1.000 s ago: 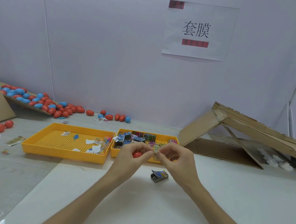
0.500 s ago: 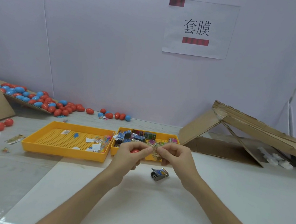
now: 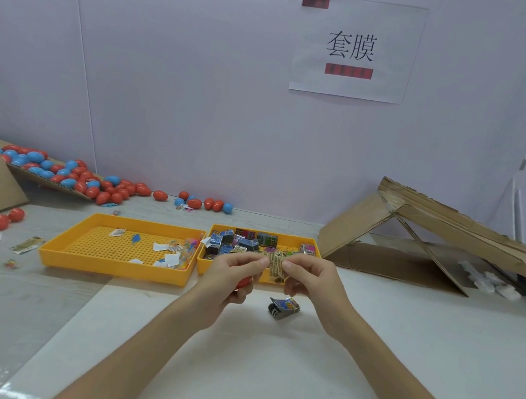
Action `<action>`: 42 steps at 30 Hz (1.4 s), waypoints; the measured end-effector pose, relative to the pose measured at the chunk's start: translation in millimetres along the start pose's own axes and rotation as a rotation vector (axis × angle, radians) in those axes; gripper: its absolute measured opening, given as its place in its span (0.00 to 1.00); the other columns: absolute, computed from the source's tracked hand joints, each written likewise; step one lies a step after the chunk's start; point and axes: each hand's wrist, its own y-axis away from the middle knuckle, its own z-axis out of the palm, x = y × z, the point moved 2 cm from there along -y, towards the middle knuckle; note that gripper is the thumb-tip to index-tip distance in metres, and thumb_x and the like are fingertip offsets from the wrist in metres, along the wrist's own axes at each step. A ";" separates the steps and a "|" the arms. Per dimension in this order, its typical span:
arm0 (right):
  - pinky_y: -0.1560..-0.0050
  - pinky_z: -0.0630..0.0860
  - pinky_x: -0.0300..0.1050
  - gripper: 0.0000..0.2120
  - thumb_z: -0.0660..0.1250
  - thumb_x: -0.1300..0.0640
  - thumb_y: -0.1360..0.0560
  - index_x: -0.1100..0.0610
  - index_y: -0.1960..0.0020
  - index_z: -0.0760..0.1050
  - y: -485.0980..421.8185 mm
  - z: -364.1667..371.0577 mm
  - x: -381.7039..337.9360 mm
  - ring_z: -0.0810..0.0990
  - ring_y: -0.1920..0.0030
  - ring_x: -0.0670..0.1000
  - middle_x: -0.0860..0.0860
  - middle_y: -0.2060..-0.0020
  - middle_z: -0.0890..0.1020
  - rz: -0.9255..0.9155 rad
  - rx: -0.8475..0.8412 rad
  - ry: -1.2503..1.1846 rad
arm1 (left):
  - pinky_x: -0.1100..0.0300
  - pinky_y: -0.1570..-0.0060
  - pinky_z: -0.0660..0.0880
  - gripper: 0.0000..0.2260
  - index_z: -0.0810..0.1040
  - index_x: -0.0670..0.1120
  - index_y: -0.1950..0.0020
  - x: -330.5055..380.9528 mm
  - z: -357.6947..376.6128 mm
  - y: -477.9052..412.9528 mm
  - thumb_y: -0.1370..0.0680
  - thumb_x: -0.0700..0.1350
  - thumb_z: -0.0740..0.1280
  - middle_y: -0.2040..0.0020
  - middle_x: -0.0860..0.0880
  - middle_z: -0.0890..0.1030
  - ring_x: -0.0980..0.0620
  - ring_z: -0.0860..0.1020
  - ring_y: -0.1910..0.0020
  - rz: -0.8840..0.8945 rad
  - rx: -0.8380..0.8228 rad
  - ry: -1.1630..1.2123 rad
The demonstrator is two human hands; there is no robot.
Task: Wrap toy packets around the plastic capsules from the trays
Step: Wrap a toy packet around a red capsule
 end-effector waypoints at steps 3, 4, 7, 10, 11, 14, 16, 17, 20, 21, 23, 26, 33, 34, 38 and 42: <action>0.63 0.77 0.44 0.11 0.69 0.63 0.22 0.52 0.59 0.85 0.2 0.2 1.2 0.79 0.69 0.52 0.50 0.67 0.81 0.001 0.001 -0.007 | 0.61 0.70 0.57 0.07 0.84 0.44 0.51 0.1 0.5 0.1 0.22 0.48 0.71 0.65 0.50 0.75 0.54 0.66 0.71 0.012 -0.019 -0.011; 0.64 0.77 0.43 0.10 0.70 0.63 0.22 0.52 0.59 0.84 0.2 0.1 1.2 0.79 0.69 0.52 0.50 0.68 0.81 -0.004 0.005 -0.005 | 0.61 0.70 0.58 0.06 0.84 0.45 0.52 0.2 0.6 -0.1 0.22 0.48 0.71 0.64 0.50 0.76 0.54 0.66 0.71 0.015 -0.015 -0.017; 0.64 0.76 0.42 0.07 0.70 0.63 0.22 0.54 0.57 0.83 0.6 -0.9 1.4 0.78 0.68 0.51 0.50 0.69 0.81 -0.031 0.014 0.022 | 0.62 0.71 0.59 0.07 0.85 0.44 0.52 0.0 0.5 -0.3 0.21 0.47 0.71 0.61 0.49 0.80 0.54 0.66 0.72 0.021 0.020 -0.040; 0.63 0.76 0.42 0.06 0.71 0.63 0.23 0.56 0.57 0.83 1.0 -0.7 0.4 0.79 0.66 0.50 0.49 0.68 0.81 -0.057 0.006 0.032 | 0.62 0.72 0.60 0.10 0.84 0.40 0.47 -0.4 0.2 -0.4 0.21 0.46 0.71 0.59 0.48 0.81 0.53 0.65 0.73 0.018 0.057 -0.039; 0.62 0.77 0.42 0.06 0.72 0.64 0.23 0.55 0.57 0.83 1.0 -0.3 0.1 0.80 0.65 0.49 0.48 0.68 0.82 -0.064 0.000 0.030 | 0.62 0.72 0.60 0.10 0.83 0.40 0.46 -0.5 0.2 -0.3 0.21 0.46 0.71 0.59 0.48 0.81 0.53 0.65 0.73 0.016 0.063 -0.040; 0.61 0.78 0.42 0.07 0.73 0.64 0.25 0.54 0.58 0.83 1.3 0.0 -0.5 0.81 0.62 0.46 0.47 0.63 0.84 -0.081 -0.021 0.035 | 0.62 0.72 0.61 0.08 0.84 0.41 0.45 -0.4 0.8 0.0 0.20 0.44 0.70 0.62 0.49 0.80 0.54 0.66 0.73 0.020 0.076 -0.063; 0.60 0.78 0.42 0.06 0.75 0.64 0.26 0.54 0.55 0.83 1.3 -0.2 0.1 0.82 0.60 0.47 0.47 0.60 0.84 -0.087 -0.035 0.052 | 0.62 0.72 0.61 0.07 0.83 0.41 0.45 -0.9 1.9 0.2 0.20 0.43 0.69 0.66 0.51 0.79 0.54 0.67 0.74 0.026 0.075 -0.099; 0.59 0.79 0.42 0.06 0.76 0.63 0.26 0.54 0.53 0.82 1.5 -0.2 0.4 0.83 0.59 0.48 0.48 0.58 0.85 -0.083 -0.042 0.058 | 0.63 0.72 0.62 0.07 0.83 0.41 0.45 -1.3 2.7 0.3 0.19 0.43 0.69 0.67 0.52 0.77 0.55 0.67 0.74 0.028 0.070 -0.117; 0.58 0.79 0.43 0.14 0.78 0.59 0.29 0.55 0.45 0.81 1.7 1.6 1.2 0.84 0.59 0.53 0.53 0.55 0.85 -0.051 -0.089 0.056 | 0.63 0.72 0.62 0.06 0.82 0.42 0.45 -2.4 4.4 0.6 0.18 0.42 0.67 0.69 0.49 0.72 0.55 0.68 0.73 0.024 0.056 -0.174; 0.58 0.79 0.43 0.15 0.77 0.59 0.30 0.55 0.44 0.80 1.9 2.4 1.8 0.84 0.59 0.53 0.54 0.55 0.85 -0.047 -0.111 0.057 | 0.63 0.72 0.62 0.06 0.82 0.42 0.45 -2.5 4.6 0.7 0.18 0.42 0.67 0.67 0.48 0.72 0.55 0.68 0.72 0.023 0.054 -0.186; 0.58 0.79 0.43 0.15 0.77 0.61 0.28 0.55 0.44 0.80 1.7 3.2 3.1 0.84 0.59 0.53 0.54 0.56 0.85 -0.048 -0.135 0.072 | 0.63 0.72 0.63 0.07 0.82 0.42 0.45 -2.2 5.1 0.4 0.18 0.43 0.67 0.64 0.44 0.72 0.55 0.68 0.72 0.022 0.053 -0.201; 0.58 0.79 0.42 0.14 0.76 0.64 0.28 0.55 0.44 0.80 1.1 4.0 3.8 0.84 0.60 0.52 0.53 0.58 0.85 -0.052 -0.125 0.086 | 0.63 0.73 0.63 0.06 0.82 0.42 0.45 -2.5 6.4 0.1 0.18 0.43 0.67 0.61 0.42 0.73 0.54 0.68 0.71 0.022 0.049 -0.220; 0.64 0.76 0.41 0.14 0.79 0.60 0.31 0.53 0.47 0.83 1.6 2.2 0.4 0.81 0.61 0.50 0.49 0.61 0.83 -0.058 -0.079 0.068 | 0.64 0.74 0.63 0.06 0.80 0.42 0.47 -4.4 3.9 -1.6 0.17 0.43 0.65 0.66 0.49 0.73 0.55 0.68 0.72 0.024 0.051 -0.257; 0.64 0.75 0.41 0.14 0.79 0.59 0.32 0.52 0.48 0.83 1.4 1.4 -0.2 0.80 0.61 0.50 0.49 0.61 0.82 -0.048 -0.084 0.041 | 0.64 0.74 0.64 0.06 0.80 0.42 0.47 -4.6 4.0 -1.6 0.17 0.43 0.65 0.67 0.50 0.73 0.56 0.68 0.73 0.018 0.047 -0.274; 0.61 0.76 0.41 0.12 0.75 0.59 0.29 0.54 0.46 0.82 1.8 -0.5 -0.6 0.79 0.64 0.49 0.52 0.60 0.83 0.023 -0.158 -0.103 | 0.65 0.74 0.63 0.05 0.81 0.46 0.52 -4.5 9.1 0.1 0.18 0.43 0.66 0.68 0.53 0.77 0.56 0.68 0.73 -0.015 -0.002 -0.316; 0.61 0.76 0.41 0.09 0.67 0.65 0.21 0.55 0.47 0.83 0.9 0.9 1.8 0.78 0.65 0.50 0.54 0.61 0.81 0.083 -0.186 -0.106 | 0.64 0.73 0.62 0.04 0.80 0.44 0.52 -2.4 10.4 1.8 0.18 0.40 0.66 0.69 0.52 0.74 0.55 0.67 0.73 -0.034 -0.004 -0.260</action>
